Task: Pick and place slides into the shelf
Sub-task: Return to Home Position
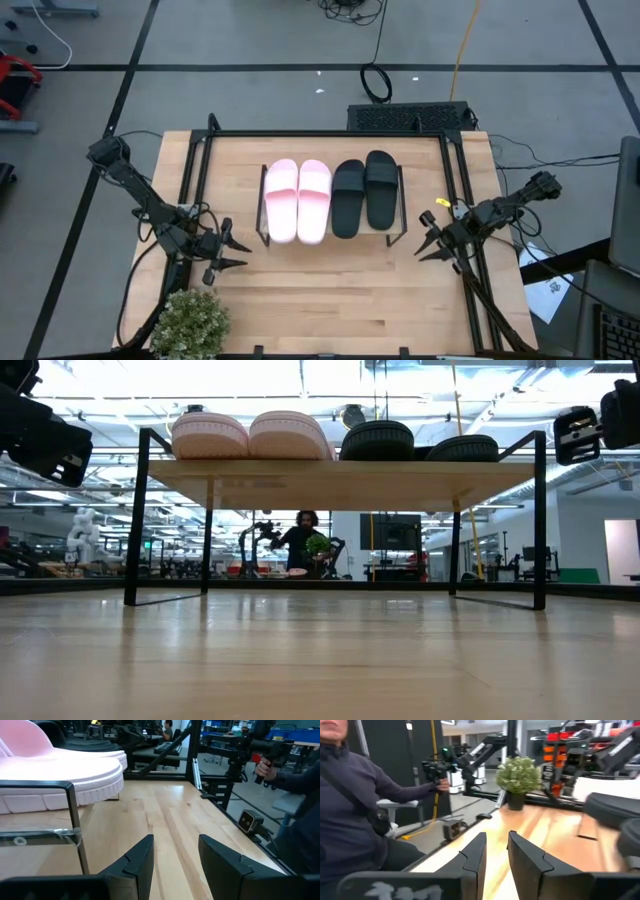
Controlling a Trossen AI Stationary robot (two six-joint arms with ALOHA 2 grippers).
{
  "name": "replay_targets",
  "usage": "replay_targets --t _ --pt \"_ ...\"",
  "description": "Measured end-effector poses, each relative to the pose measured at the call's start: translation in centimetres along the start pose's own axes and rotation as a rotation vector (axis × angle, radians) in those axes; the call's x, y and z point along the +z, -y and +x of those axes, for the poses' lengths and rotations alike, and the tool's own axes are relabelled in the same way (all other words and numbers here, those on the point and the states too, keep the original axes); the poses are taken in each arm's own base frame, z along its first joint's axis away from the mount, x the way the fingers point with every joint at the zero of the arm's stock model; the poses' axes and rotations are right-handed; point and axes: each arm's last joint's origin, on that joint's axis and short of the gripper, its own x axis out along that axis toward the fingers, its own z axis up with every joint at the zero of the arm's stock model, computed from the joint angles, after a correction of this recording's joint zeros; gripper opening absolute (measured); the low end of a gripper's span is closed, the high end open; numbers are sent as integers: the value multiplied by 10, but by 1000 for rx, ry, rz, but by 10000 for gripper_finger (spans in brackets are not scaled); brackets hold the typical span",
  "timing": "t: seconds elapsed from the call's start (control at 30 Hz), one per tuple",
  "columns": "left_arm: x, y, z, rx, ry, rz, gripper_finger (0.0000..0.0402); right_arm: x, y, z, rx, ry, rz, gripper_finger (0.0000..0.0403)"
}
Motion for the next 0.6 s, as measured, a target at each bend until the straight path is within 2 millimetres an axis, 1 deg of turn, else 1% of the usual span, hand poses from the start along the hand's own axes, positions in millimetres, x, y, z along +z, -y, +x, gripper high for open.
replay_targets --t 0.13,0.6 --pt "0 0 0 0 0 0 152 -1 -1 1 33 -10 17 68" --pt "0 0 0 0 0 -1 152 -3 -1 2 31 -34 71 68"
